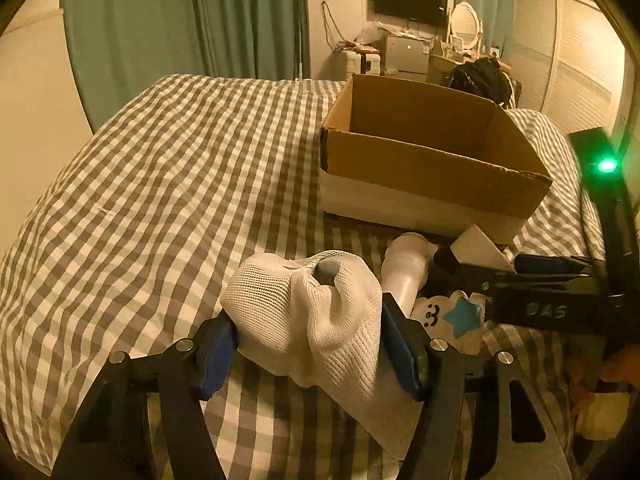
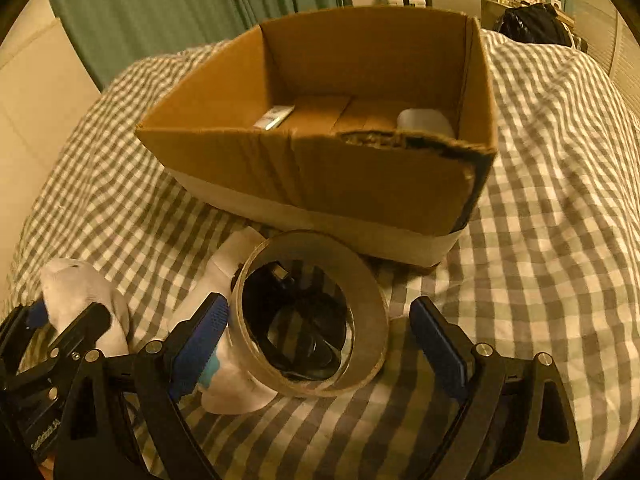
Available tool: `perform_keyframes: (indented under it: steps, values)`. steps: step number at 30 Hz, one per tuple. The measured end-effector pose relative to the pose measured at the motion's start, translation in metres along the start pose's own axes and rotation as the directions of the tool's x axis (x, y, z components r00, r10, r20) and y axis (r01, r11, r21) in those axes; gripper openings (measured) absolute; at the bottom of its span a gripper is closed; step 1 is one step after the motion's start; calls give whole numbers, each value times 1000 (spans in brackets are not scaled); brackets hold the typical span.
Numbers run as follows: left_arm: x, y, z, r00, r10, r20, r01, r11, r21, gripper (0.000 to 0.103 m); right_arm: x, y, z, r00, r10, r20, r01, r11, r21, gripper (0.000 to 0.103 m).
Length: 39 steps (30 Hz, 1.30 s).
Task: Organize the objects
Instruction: 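Grasp the white sock with the left gripper while the right grasps the tape roll, then carry sock and tape roll over the box and release them inside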
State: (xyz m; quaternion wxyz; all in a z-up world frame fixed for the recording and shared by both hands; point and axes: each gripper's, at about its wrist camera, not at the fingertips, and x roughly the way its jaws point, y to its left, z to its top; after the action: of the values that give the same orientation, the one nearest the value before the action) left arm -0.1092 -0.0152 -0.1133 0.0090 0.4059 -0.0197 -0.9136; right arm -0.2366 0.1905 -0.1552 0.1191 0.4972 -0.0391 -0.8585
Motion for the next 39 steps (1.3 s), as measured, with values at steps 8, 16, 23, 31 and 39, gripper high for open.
perform_keyframes:
  steps: [8,16,23,31,39]
  values:
    - [2,3,4,1000,-11,-6,11,1000,-5,68,6,4,-1,1000,-1,-17,1,1000,-9,82]
    - [-1,4,6,999,-33,-5,33,999,-18,68,-34,12,-11,989,-58,136,65,997,-45,82]
    - [-18,3,18,998,-59,29,59,998,-11,68,-70,12,-7,969,-80,234,97,993,-60,82]
    - [-44,0,62,990,-85,110,85,996,12,68,-118,19,9,936,-117,333,160,982,-103,82]
    - [-47,-7,115,980,-108,165,101,994,50,68,-163,27,42,899,-112,424,184,974,-132,82]
